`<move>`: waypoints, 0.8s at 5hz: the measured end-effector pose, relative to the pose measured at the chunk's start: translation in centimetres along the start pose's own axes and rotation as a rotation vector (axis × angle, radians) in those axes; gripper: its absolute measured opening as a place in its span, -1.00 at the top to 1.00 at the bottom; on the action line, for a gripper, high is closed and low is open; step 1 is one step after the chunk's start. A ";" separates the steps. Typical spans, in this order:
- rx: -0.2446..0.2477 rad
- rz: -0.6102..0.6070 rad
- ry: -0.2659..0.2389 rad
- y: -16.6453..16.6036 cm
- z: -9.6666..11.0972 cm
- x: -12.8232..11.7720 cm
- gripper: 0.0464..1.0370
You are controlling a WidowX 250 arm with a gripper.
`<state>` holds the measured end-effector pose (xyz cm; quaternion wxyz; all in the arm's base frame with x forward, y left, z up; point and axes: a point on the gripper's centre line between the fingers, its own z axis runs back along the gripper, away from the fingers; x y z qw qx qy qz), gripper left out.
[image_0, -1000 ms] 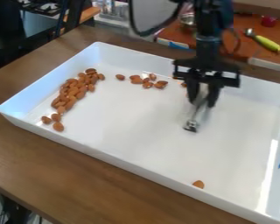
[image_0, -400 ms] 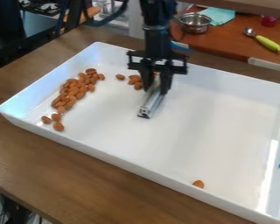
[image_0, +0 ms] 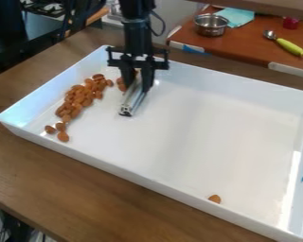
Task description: Sweep into pile
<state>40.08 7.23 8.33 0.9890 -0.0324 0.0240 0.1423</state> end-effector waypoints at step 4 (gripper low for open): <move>-0.283 -0.013 -0.048 -0.6 6.5 -2.4 0.34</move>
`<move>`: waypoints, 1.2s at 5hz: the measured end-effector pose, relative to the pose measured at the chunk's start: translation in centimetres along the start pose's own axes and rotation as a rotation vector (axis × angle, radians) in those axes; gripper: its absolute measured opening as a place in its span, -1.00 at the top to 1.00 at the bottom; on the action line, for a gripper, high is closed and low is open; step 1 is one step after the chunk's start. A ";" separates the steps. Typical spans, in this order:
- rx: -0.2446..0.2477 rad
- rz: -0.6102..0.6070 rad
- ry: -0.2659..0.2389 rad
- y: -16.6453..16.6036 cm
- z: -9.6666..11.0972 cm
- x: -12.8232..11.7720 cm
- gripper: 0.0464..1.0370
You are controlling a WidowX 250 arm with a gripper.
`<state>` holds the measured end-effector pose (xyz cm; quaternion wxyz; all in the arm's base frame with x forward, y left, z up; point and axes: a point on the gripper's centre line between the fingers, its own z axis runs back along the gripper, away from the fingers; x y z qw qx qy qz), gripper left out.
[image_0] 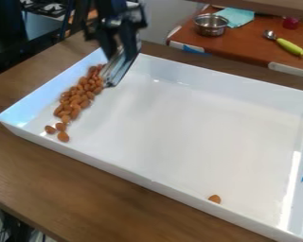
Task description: Sweep into pile
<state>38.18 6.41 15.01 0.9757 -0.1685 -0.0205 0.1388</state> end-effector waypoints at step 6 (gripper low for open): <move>0.067 -0.116 -0.064 -20.0 -11.4 -13.5 0.34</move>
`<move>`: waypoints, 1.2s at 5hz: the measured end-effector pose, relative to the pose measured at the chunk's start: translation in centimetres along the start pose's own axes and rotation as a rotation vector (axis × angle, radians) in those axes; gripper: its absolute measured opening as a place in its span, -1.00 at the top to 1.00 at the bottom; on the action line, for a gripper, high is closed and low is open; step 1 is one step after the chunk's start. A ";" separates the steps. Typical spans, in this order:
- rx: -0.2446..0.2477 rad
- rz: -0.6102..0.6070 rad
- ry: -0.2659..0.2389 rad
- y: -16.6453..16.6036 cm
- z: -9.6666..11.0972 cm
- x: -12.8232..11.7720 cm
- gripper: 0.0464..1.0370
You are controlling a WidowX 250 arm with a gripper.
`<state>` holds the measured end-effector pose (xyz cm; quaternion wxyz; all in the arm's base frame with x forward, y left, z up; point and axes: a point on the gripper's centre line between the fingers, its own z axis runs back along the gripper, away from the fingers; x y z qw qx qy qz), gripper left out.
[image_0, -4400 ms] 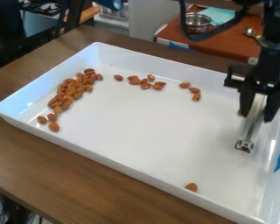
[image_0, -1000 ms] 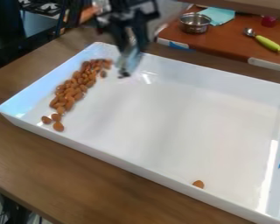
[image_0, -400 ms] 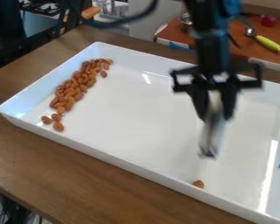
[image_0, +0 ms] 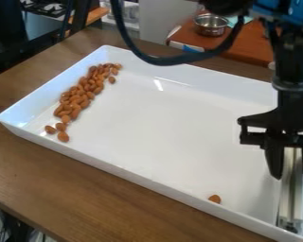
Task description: Sweep into pile
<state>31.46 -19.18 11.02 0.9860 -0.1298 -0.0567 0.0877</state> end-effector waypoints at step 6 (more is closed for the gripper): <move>0.024 -0.043 -0.003 10.2 1.3 0.1 0.34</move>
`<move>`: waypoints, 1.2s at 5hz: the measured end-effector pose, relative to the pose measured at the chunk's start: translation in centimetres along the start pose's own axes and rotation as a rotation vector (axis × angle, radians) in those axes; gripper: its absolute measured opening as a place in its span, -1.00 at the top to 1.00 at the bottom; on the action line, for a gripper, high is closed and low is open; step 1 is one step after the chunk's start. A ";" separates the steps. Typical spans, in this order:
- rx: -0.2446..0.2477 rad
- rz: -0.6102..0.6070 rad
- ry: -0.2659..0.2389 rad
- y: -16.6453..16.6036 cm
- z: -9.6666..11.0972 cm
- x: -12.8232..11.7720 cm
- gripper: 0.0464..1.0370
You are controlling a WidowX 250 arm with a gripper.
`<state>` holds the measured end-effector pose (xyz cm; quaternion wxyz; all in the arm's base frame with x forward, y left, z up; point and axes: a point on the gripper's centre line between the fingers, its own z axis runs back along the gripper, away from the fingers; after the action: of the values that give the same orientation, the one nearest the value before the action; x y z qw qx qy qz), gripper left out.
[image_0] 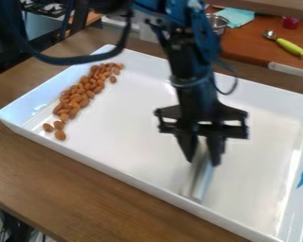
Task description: Sweep into pile
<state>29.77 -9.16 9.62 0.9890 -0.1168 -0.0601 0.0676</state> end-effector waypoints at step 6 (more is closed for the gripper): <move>0.253 -0.103 0.079 10.7 0.8 3.0 0.34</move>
<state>31.32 1.77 8.15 0.9996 0.0093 -0.0182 0.0192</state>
